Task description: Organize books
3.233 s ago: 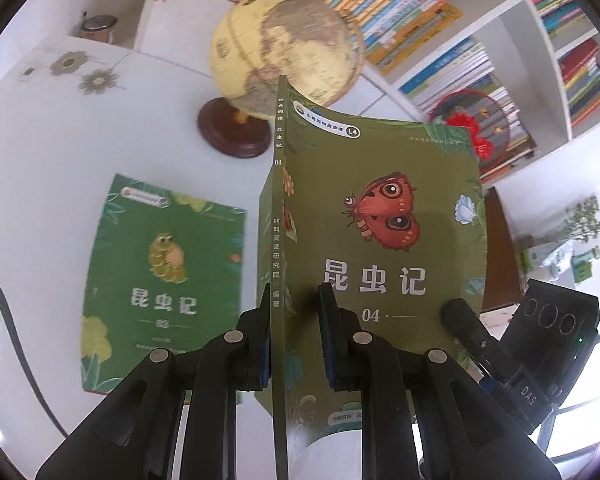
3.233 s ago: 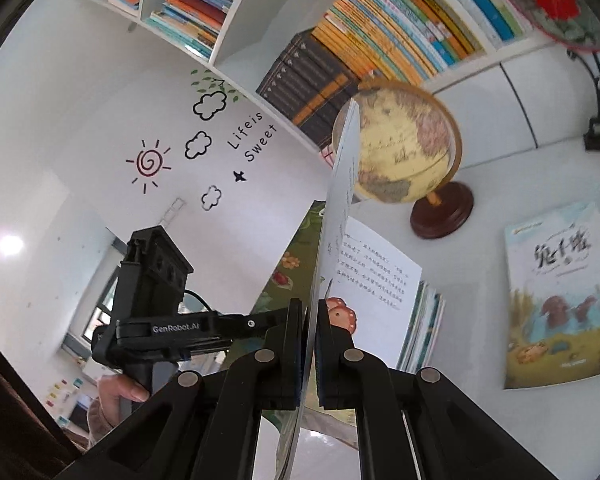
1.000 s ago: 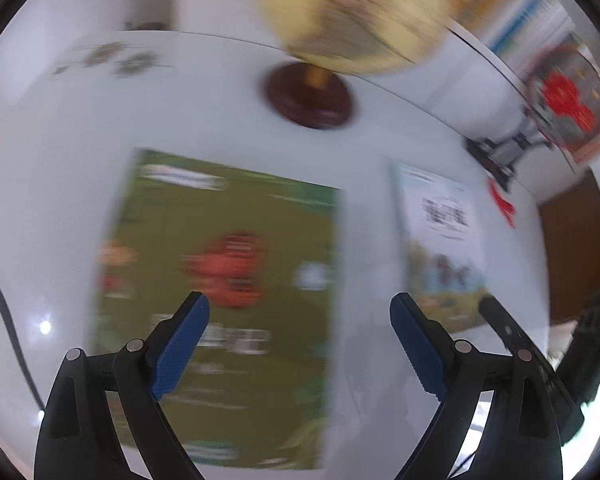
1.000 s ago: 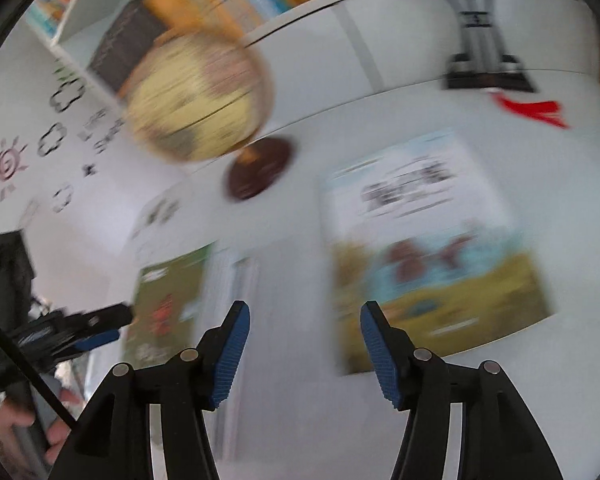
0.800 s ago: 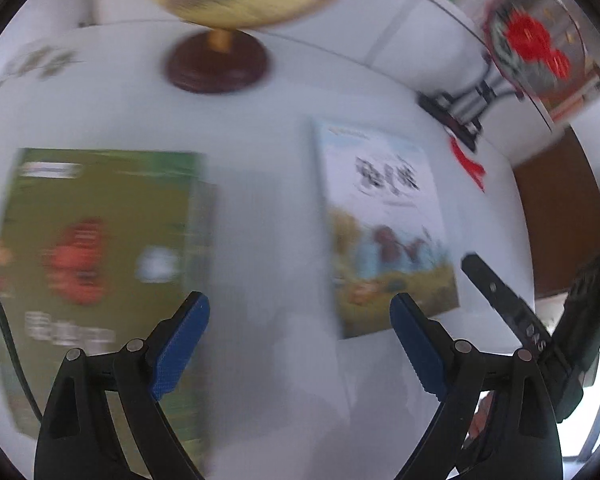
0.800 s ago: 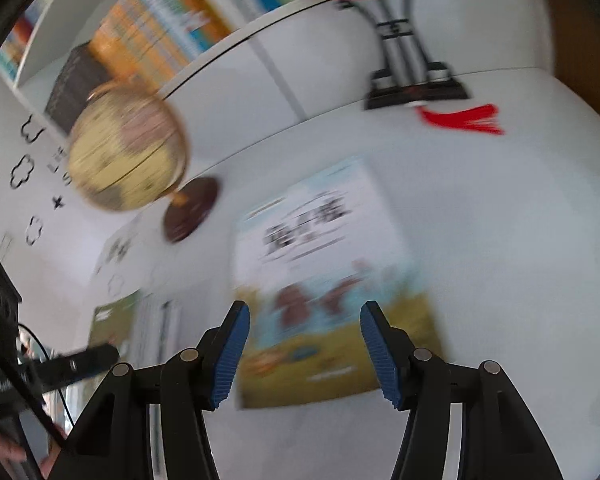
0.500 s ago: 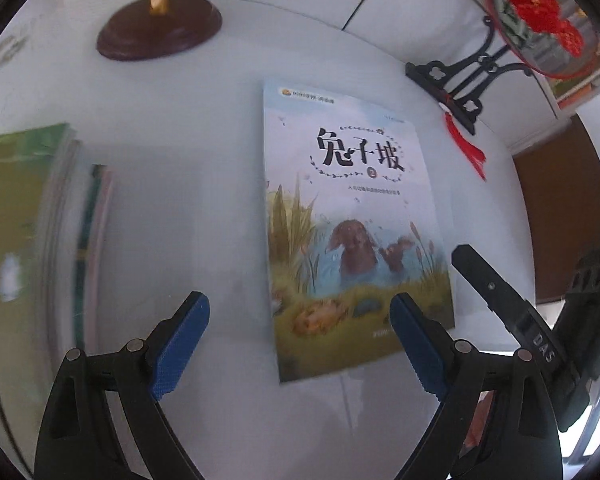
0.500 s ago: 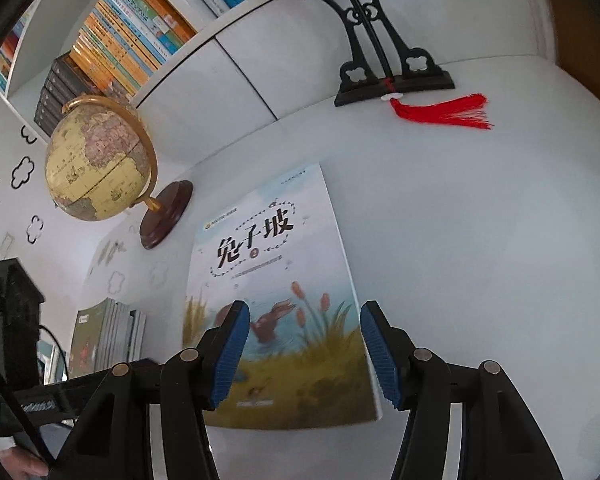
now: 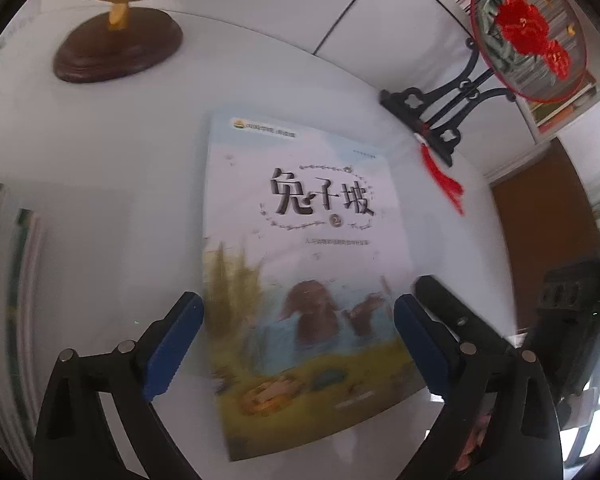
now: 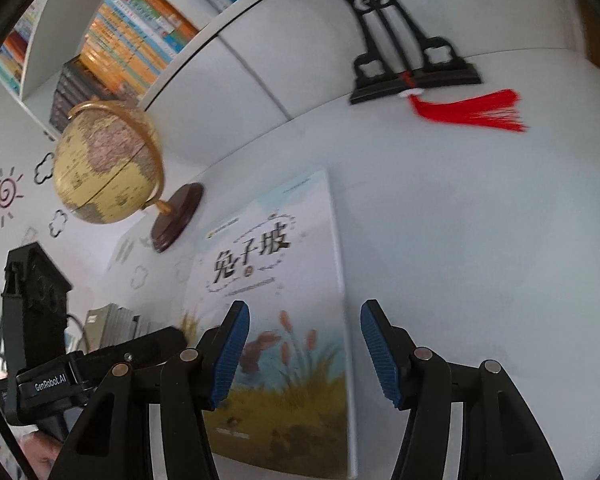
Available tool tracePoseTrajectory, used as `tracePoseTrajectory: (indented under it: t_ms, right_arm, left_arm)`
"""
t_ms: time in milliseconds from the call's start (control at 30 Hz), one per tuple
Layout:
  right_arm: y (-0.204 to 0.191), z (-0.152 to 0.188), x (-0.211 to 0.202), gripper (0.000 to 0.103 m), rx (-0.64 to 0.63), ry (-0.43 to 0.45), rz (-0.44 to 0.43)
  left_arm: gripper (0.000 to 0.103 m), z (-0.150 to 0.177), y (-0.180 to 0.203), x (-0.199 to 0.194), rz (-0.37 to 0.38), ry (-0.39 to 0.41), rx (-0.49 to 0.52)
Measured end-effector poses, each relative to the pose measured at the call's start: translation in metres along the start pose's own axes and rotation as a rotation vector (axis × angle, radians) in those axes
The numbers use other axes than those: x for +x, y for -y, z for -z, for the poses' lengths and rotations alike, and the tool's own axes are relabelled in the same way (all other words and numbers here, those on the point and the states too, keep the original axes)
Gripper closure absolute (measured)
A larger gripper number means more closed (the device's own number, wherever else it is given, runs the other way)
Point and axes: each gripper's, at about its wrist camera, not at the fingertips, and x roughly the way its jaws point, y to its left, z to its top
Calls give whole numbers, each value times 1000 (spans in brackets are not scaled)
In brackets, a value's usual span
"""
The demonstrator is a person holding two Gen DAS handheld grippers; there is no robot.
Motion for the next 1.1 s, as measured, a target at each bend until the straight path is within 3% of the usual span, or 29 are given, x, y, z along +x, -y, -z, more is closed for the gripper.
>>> tracePoseTrajectory:
  t_ms: [167,233,267,400,467,667,800,933,1067,1100]
  right_arm:
    - [-6,-4,5,36,-18,-37,-39]
    - [2,-5,4,36,42,-53,-90]
    - [9,-4,2,36,88,-68,-159]
    - [23,5,-10,73,144,-74,-285]
    - [29,11,-12,80,172,-87,-300]
    - [25,22,-11,78,201,-137,-334]
    - [29,32,-8,80,219,-189,-304]
    - [24,40,-9,80,219,-209,-259]
    - [24,52,-15,78,295,-204,-228]
    - [22,55,-18,71,302,-185,-224]
  left_arm:
    - [7,3,2,0,-15,4,36]
    - [6,2,3,0,-52,13,53]
    - [6,1,3,0,-64,16,56]
    - [6,1,1,-2,-52,11,60]
    - [6,3,3,-2,-66,9,70]
    - [6,4,7,1,-134,-1,121]
    - [6,1,5,1,-117,-20,115]
    - [6,4,14,6,-171,-43,173]
    - [6,5,11,3,-135,-70,153]
    - [6,5,8,1,-116,-82,137]
